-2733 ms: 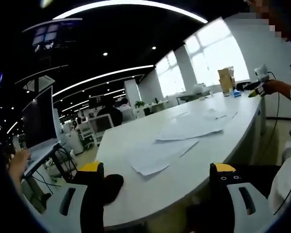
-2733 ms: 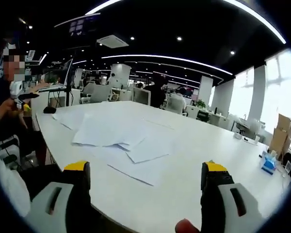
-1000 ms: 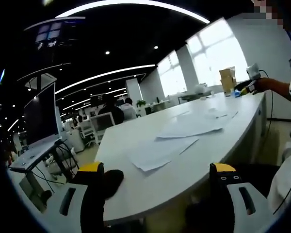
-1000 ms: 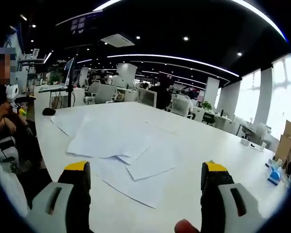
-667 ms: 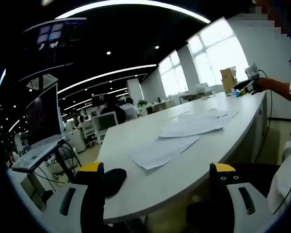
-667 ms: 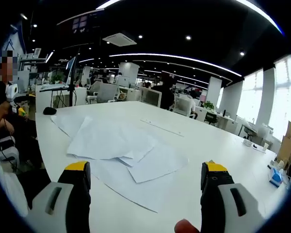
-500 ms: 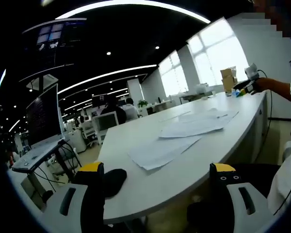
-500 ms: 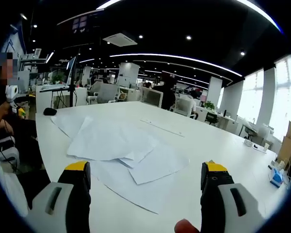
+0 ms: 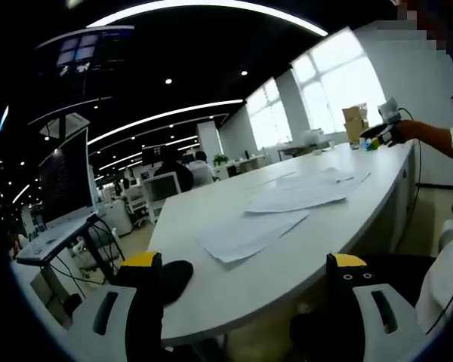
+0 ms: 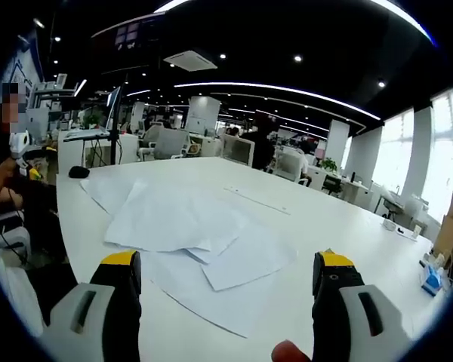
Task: Organize the stack of printing papers by aligning and flattening the scattered papers on the table
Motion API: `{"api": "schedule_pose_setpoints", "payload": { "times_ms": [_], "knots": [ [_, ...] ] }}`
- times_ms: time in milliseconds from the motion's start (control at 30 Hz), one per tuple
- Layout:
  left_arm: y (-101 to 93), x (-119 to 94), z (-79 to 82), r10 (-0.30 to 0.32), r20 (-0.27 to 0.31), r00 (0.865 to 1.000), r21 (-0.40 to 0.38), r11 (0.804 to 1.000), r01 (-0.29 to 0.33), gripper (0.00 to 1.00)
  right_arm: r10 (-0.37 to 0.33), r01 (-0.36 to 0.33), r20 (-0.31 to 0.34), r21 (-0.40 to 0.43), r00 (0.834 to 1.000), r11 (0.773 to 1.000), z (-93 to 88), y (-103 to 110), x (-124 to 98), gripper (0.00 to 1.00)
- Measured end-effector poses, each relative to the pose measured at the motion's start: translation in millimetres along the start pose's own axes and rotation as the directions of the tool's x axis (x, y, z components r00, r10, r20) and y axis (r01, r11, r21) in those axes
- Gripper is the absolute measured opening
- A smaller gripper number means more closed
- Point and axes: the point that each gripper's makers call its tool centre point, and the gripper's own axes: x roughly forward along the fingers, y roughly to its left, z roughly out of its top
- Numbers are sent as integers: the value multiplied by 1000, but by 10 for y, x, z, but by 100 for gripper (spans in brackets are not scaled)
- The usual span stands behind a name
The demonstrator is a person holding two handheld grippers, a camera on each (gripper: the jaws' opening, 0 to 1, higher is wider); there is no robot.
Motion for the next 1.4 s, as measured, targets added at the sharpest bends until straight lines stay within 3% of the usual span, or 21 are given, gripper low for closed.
{"api": "schedule_pose_setpoints", "payload": {
  "times_ms": [433,833,1400],
  "knots": [
    [16,-49,1,6,5,1000,-3,1000,-6,92,15,-15,-5,-3,1000,1000,30,35,92,89],
    [9,-84,-21,5,6,1000,-8,1000,-5,92,28,-28,-17,3,999,1000,-48,94,157,89],
    [45,-81,44,13,21,1000,-5,1000,-13,92,40,-40,-13,-7,999,999,18,118,254,89]
  ]
}}
